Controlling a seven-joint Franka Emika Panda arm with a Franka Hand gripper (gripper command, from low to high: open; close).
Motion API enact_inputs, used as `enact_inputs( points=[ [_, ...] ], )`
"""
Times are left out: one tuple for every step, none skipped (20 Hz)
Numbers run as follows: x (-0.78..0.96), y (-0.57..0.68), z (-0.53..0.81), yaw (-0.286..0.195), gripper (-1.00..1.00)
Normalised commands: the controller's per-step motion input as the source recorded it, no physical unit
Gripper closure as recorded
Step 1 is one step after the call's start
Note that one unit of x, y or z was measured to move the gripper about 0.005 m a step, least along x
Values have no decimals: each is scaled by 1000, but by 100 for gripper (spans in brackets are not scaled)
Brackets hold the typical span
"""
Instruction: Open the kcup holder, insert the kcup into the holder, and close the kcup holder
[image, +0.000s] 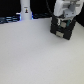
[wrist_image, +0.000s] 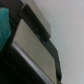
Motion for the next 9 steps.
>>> enact_inputs(
  points=[
    [0, 259, 1000, 80, -100],
    [7, 235, 1000, 58, -100],
    [-118, 178, 65, 52, -100],
    [53, 213, 1000, 46, -100],
    [95, 127, 848, 7, -100],
    [64, -6, 94, -20, -100],
    [28, 3, 15, -10, -100],
    [19, 2, 8, -4, -100],
    [21, 4, 8, -2, -100]
  ],
)
